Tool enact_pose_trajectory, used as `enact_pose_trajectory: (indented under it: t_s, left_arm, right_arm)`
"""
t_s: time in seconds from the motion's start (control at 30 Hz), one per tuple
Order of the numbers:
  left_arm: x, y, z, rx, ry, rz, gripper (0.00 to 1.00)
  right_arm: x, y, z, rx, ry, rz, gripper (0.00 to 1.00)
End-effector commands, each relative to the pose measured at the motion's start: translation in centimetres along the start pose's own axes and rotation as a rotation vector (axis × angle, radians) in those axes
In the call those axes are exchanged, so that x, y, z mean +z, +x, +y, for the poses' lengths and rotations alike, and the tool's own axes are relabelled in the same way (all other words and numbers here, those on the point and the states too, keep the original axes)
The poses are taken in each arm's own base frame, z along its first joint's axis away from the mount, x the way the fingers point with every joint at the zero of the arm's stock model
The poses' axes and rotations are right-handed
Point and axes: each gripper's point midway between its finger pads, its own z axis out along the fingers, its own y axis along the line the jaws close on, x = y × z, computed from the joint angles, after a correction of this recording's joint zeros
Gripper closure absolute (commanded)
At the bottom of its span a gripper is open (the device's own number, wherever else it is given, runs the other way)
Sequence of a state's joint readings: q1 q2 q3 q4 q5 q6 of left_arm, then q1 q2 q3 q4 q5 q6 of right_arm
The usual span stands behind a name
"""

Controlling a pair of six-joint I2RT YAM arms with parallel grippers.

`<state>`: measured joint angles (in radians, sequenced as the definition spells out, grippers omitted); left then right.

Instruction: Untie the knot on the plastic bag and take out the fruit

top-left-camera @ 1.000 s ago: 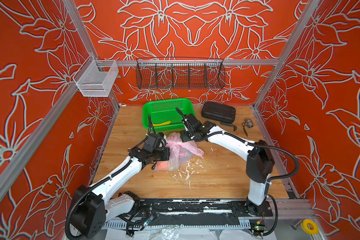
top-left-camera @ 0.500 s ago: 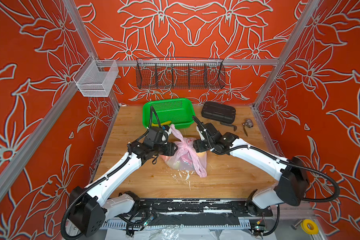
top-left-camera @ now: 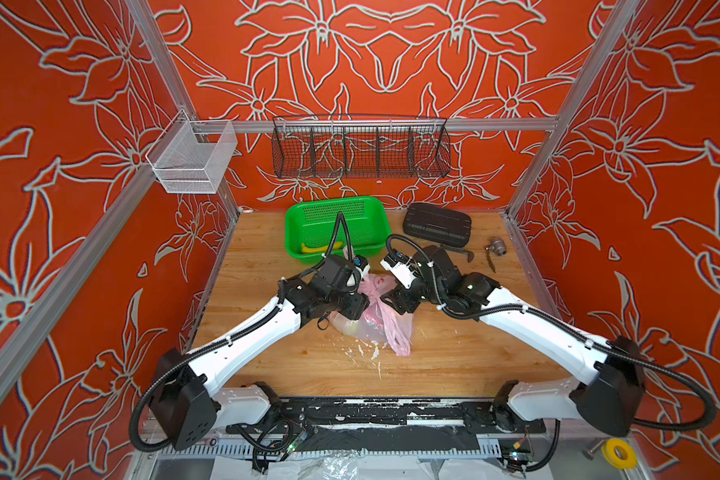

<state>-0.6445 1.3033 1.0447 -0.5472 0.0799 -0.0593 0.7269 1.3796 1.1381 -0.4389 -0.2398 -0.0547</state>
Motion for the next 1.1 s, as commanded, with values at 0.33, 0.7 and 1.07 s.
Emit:
enact_pose_trajectory:
  t_s: [0.33,0.7,1.07]
  left_arm:
    - [3.1,1.2,0.1,-0.015,0.014,0.036,0.60]
    - [2.7,1.5,2.7,-0.175,-0.038,-0.022,1.00]
    - [0.6,3.8,6.5,-0.371,-0.085,-0.065,1.00]
  right_arm:
    - [5.4,1.3,-1.4,0.105,-0.110,0.124,0.61]
    - [4.2,0.1,-1.9,0.250,-0.142,-0.005,1.00]
    - [1.0,0.1,-6.3,0.503,-0.127,-0.182,1.00]
